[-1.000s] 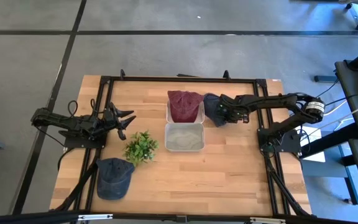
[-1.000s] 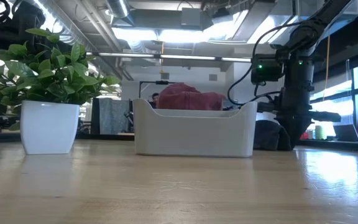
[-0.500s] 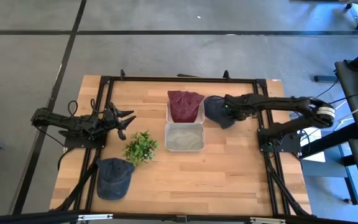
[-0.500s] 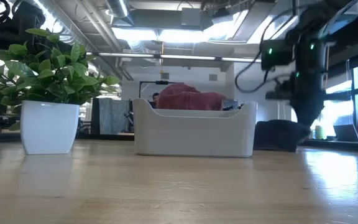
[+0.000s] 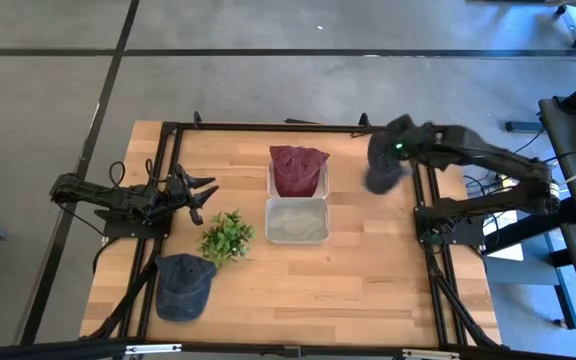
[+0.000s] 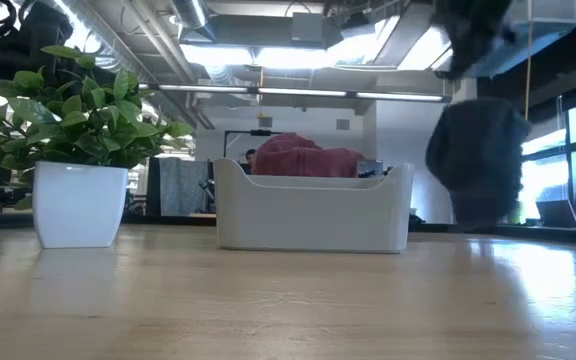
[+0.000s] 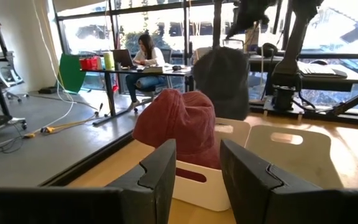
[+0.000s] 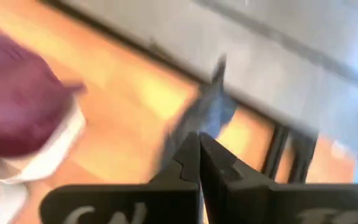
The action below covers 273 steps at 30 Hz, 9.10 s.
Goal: Pick & Place hat
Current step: Put the blue cap into the gray bin
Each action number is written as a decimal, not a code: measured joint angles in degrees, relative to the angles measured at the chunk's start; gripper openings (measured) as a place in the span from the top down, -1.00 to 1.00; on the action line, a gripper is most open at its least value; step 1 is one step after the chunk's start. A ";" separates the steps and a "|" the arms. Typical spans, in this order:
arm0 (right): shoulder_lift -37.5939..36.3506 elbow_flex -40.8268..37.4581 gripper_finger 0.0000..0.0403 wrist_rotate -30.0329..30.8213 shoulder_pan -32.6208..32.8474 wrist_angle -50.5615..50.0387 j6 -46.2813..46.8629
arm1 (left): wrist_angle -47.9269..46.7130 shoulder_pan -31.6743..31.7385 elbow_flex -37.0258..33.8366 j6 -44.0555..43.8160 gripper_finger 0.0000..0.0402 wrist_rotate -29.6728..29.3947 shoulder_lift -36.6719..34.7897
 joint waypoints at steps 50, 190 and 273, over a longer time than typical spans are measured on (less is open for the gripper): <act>11.32 17.31 0.00 -2.72 -13.85 -13.79 -2.42 | -0.06 0.01 0.00 -4.12 0.40 -1.30 0.00; 49.64 -14.50 0.96 56.93 42.42 108.09 28.05 | 0.07 0.00 -0.02 -16.98 0.40 -1.10 0.00; 33.00 19.84 0.28 -48.40 4.80 19.63 -28.46 | 5.50 0.02 0.17 -37.11 0.40 6.12 11.56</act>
